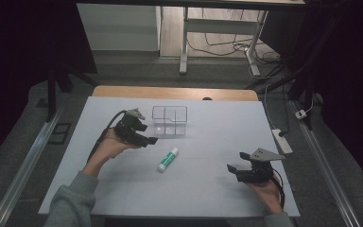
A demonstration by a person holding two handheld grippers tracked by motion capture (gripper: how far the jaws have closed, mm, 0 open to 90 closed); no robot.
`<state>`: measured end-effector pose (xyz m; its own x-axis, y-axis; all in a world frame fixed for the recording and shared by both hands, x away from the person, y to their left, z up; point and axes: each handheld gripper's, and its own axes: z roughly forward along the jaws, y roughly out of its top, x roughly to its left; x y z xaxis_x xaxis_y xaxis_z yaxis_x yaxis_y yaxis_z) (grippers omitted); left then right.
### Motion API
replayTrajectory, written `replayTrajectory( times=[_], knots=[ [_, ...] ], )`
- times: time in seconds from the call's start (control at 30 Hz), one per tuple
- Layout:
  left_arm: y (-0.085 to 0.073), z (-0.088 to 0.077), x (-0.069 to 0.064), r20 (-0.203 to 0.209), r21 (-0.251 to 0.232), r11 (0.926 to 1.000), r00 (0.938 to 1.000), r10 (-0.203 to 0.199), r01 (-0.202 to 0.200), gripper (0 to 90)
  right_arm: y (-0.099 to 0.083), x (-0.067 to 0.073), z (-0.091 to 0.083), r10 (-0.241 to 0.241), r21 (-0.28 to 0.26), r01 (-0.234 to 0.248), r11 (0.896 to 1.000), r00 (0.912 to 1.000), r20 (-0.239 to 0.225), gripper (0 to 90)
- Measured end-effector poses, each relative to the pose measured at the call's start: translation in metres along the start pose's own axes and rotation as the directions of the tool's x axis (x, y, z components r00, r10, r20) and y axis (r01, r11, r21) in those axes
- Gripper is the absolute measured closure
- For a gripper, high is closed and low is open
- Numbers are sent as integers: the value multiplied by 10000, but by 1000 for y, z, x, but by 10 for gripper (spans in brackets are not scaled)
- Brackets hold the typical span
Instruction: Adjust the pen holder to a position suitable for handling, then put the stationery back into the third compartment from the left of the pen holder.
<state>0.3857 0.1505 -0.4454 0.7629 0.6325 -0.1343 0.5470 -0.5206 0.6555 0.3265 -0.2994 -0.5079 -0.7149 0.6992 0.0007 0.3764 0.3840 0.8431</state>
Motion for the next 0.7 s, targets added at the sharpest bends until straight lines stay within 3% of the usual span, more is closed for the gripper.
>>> replayTrajectory(
  times=[0.23, 0.7],
  knots=[
    [7, 12, -12, 45, 314, 9990, 9995, 302, -303, 234, 0, 1, -1, 17, -15, -17, 10000, 10000, 15, 222],
    [15, 32, -20, 74, 711, 9963, 9988, 481, -485, 243, -2, 0, -4, 166, -10, -166, 9999, 9999, 48, 222]
  ],
)
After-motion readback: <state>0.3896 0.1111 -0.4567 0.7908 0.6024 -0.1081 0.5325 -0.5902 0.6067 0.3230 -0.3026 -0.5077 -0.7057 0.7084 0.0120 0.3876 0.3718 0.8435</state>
